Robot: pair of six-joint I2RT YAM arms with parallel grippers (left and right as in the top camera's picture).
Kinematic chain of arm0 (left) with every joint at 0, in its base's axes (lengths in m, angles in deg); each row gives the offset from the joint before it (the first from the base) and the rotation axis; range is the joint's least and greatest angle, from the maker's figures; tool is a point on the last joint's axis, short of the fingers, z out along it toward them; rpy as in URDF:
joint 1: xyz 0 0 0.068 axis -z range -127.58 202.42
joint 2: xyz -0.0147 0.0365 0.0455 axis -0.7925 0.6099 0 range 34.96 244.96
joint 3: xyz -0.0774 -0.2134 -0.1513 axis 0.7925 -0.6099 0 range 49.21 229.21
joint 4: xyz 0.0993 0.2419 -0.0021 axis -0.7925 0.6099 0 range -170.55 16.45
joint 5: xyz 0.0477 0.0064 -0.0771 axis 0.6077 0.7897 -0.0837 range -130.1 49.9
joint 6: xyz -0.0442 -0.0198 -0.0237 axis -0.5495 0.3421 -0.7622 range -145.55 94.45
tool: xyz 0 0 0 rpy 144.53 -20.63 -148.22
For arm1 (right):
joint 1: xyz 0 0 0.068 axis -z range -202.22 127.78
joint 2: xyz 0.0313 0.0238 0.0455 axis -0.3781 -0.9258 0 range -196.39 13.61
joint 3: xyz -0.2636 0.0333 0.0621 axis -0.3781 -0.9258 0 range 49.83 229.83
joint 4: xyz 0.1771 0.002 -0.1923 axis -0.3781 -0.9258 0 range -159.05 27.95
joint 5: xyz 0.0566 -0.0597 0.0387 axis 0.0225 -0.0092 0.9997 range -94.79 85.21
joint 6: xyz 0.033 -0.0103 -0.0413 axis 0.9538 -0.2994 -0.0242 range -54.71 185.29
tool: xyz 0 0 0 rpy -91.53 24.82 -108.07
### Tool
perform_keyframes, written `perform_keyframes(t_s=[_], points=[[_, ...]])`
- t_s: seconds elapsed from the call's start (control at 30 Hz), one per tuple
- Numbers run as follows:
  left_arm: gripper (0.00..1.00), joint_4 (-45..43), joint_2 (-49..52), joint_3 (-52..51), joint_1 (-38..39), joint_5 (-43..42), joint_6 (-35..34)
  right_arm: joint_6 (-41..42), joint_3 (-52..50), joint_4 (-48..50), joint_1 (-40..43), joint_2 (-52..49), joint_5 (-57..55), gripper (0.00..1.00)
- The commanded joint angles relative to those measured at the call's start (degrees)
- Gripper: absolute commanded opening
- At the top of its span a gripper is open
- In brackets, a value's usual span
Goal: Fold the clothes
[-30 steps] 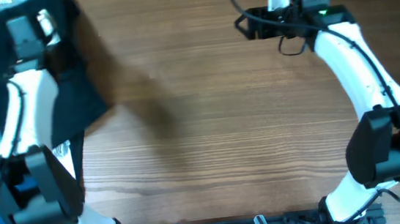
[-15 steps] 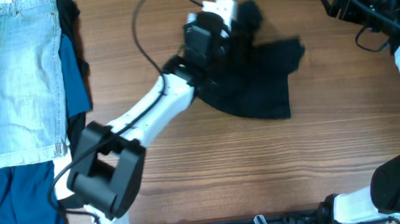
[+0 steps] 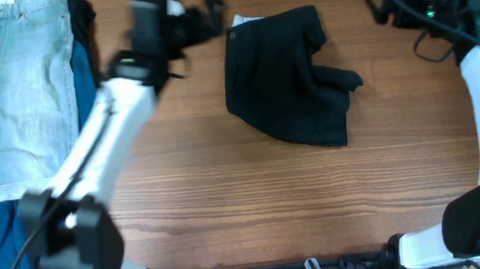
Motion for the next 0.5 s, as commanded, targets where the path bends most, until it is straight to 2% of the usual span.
perform_keyframes(t_s=[0.0, 0.07, 0.13, 0.23, 0.33, 0.47], points=[[0.99, 7.67, -1.77, 0.61, -6.21, -2.89, 0.11, -4.15, 0.63, -9.05, -3.72, -2.78, -0.74, 0.84], [1.00, 11.63, -1.73, 0.61, -7.98, -2.91, 0.85, -4.92, -0.11, -13.03, -5.73, -3.82, 0.09, 0.81], [0.99, 12.26, -1.22, 0.61, -8.22, -2.45, 2.27, -7.65, 0.20, -9.94, -9.44, -3.78, -0.26, 0.81], [1.00, 12.63, -0.72, 0.61, -8.22, -1.73, 2.23, -8.04, 2.01, -3.72, -15.23, -3.78, -7.48, 0.84], [1.00, 14.12, -0.37, 0.61, -8.72, 4.15, 2.25, -8.02, 2.71, 2.29, -20.24, -4.09, -12.17, 0.84], [1.00, 15.52, -0.37, 0.61, -12.24, 5.31, 2.25, -7.52, 2.71, 2.54, -23.21, -8.24, -10.64, 0.80]])
